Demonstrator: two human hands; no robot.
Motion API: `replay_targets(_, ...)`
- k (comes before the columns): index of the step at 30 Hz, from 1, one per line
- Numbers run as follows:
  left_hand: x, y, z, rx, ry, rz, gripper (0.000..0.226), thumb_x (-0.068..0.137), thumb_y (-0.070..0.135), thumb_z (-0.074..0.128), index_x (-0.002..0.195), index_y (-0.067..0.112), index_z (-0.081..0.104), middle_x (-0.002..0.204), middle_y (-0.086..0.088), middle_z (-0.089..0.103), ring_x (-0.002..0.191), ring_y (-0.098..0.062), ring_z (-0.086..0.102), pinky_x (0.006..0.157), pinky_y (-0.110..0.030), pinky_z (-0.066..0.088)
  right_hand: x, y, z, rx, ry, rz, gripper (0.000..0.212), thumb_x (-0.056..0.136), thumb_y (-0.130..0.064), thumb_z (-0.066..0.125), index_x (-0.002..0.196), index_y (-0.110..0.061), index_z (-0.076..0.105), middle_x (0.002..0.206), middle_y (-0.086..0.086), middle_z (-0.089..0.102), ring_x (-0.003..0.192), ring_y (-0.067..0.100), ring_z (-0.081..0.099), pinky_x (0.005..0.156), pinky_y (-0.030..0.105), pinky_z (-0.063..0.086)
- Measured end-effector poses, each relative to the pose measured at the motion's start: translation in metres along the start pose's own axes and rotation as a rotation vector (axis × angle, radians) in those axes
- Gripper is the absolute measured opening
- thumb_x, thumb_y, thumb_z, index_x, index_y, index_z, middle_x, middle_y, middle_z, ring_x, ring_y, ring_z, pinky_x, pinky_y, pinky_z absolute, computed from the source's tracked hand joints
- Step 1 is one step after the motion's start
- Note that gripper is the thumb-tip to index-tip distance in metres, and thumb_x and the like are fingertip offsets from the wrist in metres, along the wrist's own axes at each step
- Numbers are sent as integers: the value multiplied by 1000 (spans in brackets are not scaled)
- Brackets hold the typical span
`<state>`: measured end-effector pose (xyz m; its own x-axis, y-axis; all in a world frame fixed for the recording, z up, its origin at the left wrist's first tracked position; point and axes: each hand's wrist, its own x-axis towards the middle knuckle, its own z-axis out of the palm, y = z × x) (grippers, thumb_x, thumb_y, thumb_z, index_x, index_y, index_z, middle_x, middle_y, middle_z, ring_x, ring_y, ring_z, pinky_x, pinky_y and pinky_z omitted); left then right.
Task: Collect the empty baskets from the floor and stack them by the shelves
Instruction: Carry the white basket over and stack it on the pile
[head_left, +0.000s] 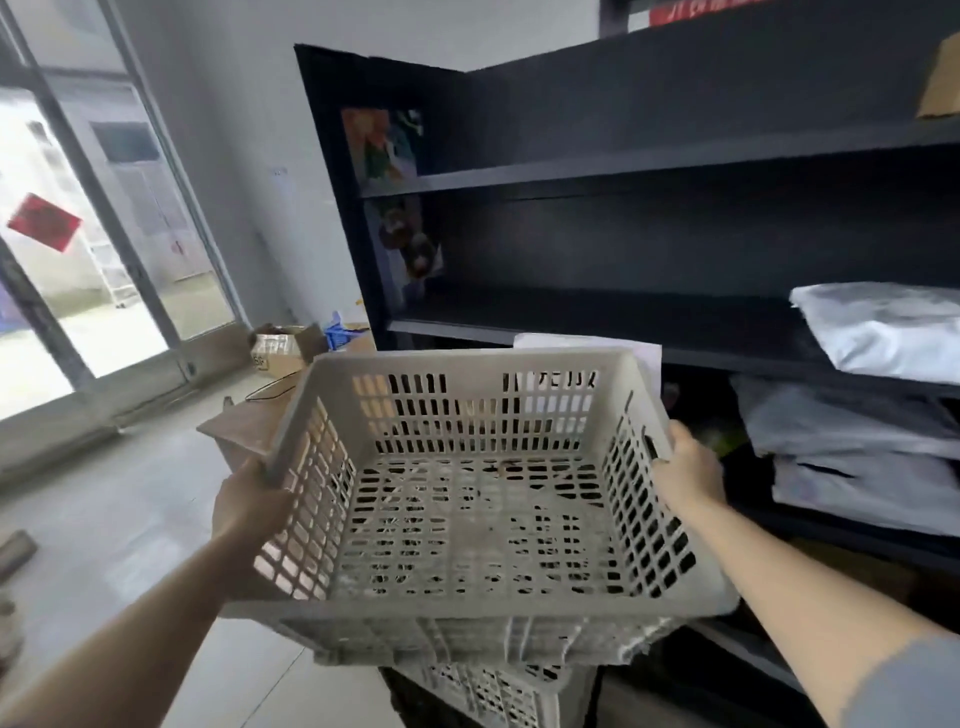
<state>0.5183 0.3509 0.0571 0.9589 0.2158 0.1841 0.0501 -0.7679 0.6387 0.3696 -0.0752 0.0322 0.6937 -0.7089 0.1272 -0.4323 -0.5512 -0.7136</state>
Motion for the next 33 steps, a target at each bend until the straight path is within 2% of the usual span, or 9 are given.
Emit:
replay_targets(2,34,-3,13,-21,-30,-10,19,66,-3,56,81,9,56,68,-13,63,55,-31,65,53,-43,60,14,-11,19,-3,11,24,55,89,3,42,139,-20,41,119,16,63,69,22,53,44,20,35)
replay_targets(9,158,-8,74,-37,-258,63,18,80,-5,53,94,4,58,72,-9,62,47,-20,59,34,-25,44,33,-41,83,-70,87,201,58,88,3,43,141,-20,39,118,17,62,76,33,63,46,26,43)
replay_targets(12,191,-6,97,-20,-347,79,16,83,-2,50,95,7,57,75,-9,62,52,-21,61,40,-30,50,30,-53,96,-125,119,288,60,88,2,44,143,-21,37,119,17,62,76,34,62,44,23,40)
replay_targets(16,220,-12,121,26,-470,108,19,82,-1,48,96,9,55,81,-12,65,61,-28,67,52,-37,59,17,-69,104,-240,150,353,58,86,3,45,141,-18,41,118,19,63,89,35,61,61,28,42)
replay_targets(18,228,-12,129,39,-509,129,19,82,-1,45,97,6,55,82,-14,65,62,-31,68,54,-39,60,12,-75,107,-278,148,393,56,86,3,43,139,-15,43,116,20,63,84,34,60,59,29,42)
replay_targets(20,235,-11,134,58,-541,155,20,82,-1,43,98,4,55,82,-14,65,59,-30,66,49,-37,57,9,-76,109,-297,141,428,52,85,4,43,135,-12,46,114,21,63,76,30,57,55,30,42)
replay_targets(23,242,-7,138,92,-570,171,20,85,2,42,101,2,54,82,-14,64,53,-26,63,40,-29,47,2,-75,111,-303,137,477,55,84,5,42,136,-11,44,117,23,62,92,36,63,66,37,53)
replay_targets(26,245,-8,140,80,-580,160,21,83,0,42,100,3,53,82,-15,63,53,-28,63,44,-31,52,0,-76,110,-304,150,489,54,82,6,41,134,-10,45,115,23,62,94,39,64,72,43,56)
replay_targets(33,254,-16,145,92,-567,167,21,81,-1,42,97,5,54,75,-14,63,50,-28,63,45,-31,54,-4,-80,119,-295,161,499,63,83,8,37,143,-13,35,133,18,53,92,38,64,65,38,55)
